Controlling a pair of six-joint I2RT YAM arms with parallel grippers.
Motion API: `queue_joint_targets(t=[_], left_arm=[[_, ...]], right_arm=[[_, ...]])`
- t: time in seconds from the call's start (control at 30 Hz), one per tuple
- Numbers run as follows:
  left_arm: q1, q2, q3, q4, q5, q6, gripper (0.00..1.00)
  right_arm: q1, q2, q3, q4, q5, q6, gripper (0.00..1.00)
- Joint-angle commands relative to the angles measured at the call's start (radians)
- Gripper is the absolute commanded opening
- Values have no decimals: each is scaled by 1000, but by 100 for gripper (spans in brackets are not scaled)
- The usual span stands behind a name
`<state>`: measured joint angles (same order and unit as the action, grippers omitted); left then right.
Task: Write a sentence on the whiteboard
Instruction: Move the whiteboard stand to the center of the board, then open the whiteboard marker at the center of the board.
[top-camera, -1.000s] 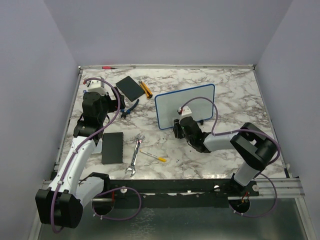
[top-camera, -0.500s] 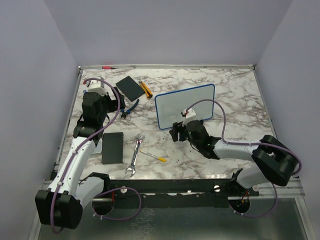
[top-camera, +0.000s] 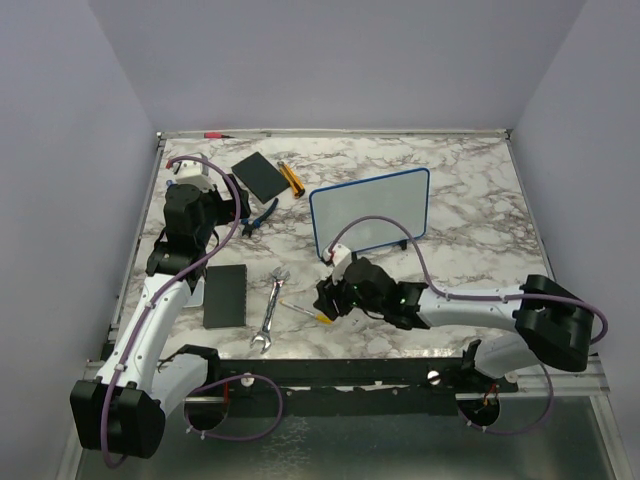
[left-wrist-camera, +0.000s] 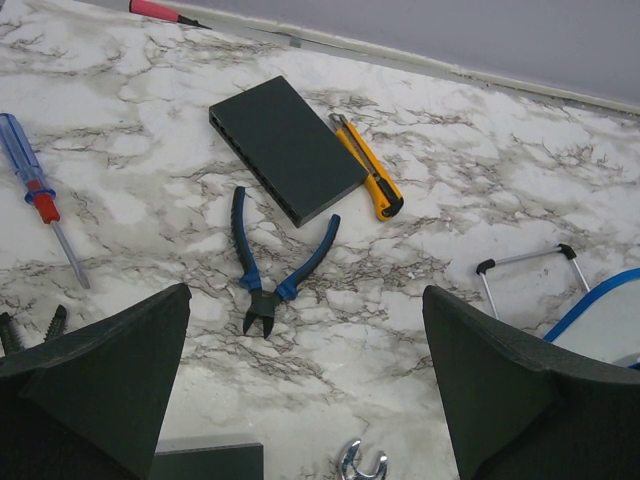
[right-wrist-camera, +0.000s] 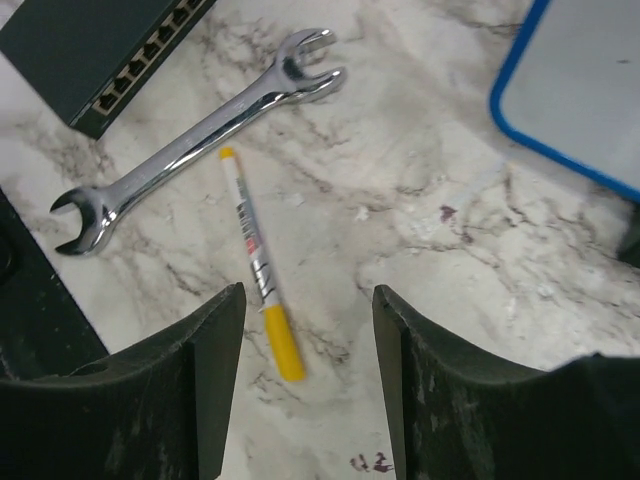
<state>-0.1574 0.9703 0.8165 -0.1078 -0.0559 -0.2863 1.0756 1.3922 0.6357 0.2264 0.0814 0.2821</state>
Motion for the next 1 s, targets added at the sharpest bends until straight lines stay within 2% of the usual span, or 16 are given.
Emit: queue_joint_targets(t=[0.0,0.2,0.43,0.77,0.97], left_arm=[[-4,-5,-9,-10,7,12,99],[-4,-2,-9,-10,6,14,99],[-5,-6,-8,-10,6,17,99],[-4,-22,-1,-27,-41,17,99],[-4,-16,-2,-29,-41,18,99]], right_arm=[[57,79,71,-91,-23,-26,54],[94,230,205,-113,44,-59,46],[116,384,373,-223,82,-102,42],[153,472,473,-328,98,-151,40],[169,551,539,-364,111,-169,34]])
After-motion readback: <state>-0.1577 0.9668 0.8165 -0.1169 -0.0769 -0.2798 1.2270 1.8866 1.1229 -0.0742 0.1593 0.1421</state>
